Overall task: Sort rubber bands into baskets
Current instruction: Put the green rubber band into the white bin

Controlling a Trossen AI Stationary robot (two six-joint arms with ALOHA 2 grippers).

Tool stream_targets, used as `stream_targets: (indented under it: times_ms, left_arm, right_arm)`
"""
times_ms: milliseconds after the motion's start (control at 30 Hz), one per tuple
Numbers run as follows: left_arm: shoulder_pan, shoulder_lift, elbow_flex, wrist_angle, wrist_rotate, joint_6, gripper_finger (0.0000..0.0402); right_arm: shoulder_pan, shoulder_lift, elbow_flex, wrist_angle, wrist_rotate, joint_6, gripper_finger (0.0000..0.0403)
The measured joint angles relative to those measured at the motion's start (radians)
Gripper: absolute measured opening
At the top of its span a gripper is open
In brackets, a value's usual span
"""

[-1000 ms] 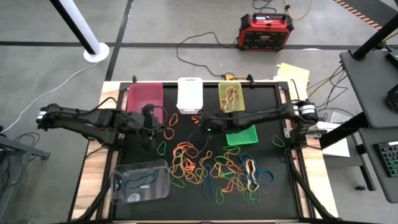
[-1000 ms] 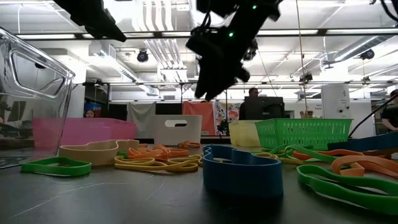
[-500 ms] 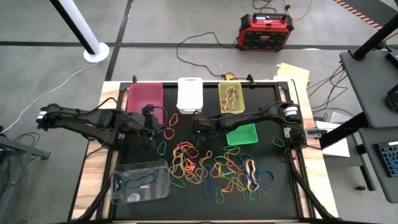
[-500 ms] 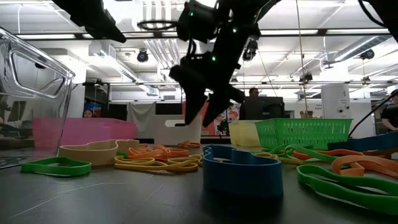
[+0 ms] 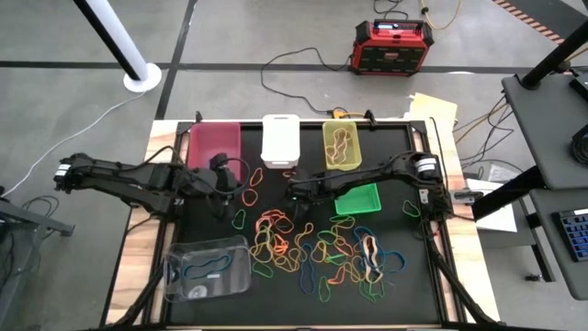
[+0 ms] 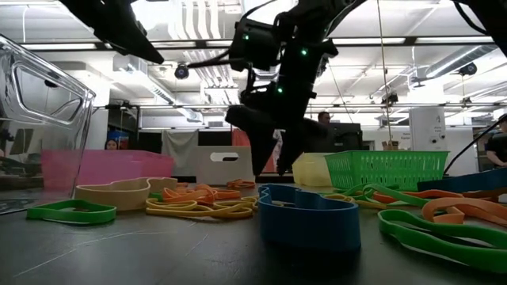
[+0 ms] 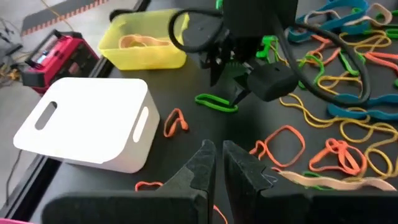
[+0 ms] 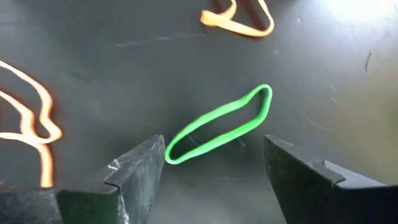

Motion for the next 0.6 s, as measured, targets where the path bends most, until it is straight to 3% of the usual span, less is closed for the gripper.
stream_targets:
  times_ms: [400, 600]
  left_arm:
    - [0.0, 0.0, -0.002, 0.027, -0.181, 0.074, 0.0015]
    - [0.005, 0.0, -0.002, 0.044, -0.289, 0.14, 0.0015]
  right_arm:
    - [-0.026, 0.0, -0.073, 0.118, -0.002, -0.008, 0.0258]
    - [-0.037, 0.0, -0.116, 0.216, -0.036, -0.105, 0.024]
